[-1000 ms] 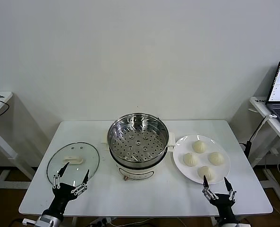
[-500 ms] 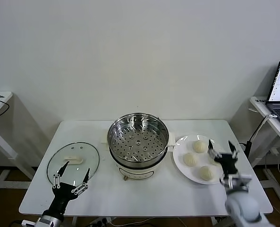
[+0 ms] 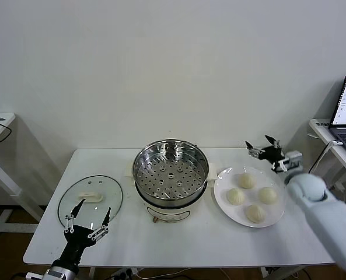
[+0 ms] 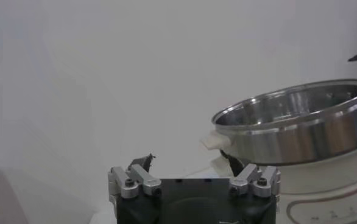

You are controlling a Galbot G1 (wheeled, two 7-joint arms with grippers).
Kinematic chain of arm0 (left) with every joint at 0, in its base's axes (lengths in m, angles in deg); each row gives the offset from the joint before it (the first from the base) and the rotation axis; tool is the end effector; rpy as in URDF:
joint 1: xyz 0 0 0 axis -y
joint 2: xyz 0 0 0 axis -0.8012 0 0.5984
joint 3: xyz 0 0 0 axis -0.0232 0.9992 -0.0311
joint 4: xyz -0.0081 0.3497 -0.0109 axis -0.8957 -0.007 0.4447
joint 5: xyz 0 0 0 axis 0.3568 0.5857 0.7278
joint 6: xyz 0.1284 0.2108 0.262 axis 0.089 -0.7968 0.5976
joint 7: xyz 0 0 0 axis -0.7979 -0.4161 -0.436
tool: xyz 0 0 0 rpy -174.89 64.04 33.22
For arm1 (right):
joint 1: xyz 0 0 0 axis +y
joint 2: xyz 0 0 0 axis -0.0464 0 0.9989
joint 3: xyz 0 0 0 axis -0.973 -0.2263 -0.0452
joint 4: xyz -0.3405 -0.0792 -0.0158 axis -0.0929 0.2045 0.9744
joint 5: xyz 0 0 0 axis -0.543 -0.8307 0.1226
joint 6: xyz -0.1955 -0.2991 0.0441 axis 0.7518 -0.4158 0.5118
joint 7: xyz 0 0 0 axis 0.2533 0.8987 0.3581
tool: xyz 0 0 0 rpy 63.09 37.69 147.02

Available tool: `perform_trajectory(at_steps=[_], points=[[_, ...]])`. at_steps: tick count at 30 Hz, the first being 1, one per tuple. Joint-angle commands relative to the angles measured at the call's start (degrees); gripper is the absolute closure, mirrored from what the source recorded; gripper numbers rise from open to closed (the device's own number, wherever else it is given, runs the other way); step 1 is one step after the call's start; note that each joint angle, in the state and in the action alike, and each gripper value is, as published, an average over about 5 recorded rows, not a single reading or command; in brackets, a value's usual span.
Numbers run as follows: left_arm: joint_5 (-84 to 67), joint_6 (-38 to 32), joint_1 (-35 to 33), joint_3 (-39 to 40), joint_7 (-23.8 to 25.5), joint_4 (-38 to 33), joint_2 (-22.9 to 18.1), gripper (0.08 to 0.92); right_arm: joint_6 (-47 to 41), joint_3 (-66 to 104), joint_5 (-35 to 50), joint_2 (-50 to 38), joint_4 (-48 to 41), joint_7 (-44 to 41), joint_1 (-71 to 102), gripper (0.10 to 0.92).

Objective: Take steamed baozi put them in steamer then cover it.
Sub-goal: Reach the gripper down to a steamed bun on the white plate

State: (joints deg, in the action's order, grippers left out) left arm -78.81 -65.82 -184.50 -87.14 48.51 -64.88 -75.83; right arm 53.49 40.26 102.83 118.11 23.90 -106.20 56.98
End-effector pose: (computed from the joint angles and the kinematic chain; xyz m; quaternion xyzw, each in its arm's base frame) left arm 0.1335 0.0847 -0.3106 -0.0808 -0.9851 -0.1512 0.0135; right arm 0.4904 -0.2274 -0.2276 0.2537 -0.9392 0.1983 0.1189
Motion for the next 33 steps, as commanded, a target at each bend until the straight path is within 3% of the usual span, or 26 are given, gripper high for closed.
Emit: perform_trajectory(at_steps=[1,5,11,33], points=[[0.0,-0.1,-0.1,0.1,0.0,0.1,-0.1,0.177,2.9,-23.4,-15.2,-2.5,-17.0,-38.6,-25.3,0.203],[0.0,-0.1,-0.4,0.1,-0.1,0.3,-0.4,0.177,3.6,-26.1,-24.2,0.4,-18.8,-47.3,-28.5,0.203],[0.0,-0.3,-1.0,-0.3,-0.1,0.2,-0.7,0.177,6.1,-28.7,-36.6,5.2,-22.4,-51.6,-30.4,0.203],[0.2,-1.8,-2.2,-0.7,-0.7,1.3,-1.6,0.177,9.8,-28.5,-51.3,17.7,-34.7,-44.5,-28.3,0.203]])
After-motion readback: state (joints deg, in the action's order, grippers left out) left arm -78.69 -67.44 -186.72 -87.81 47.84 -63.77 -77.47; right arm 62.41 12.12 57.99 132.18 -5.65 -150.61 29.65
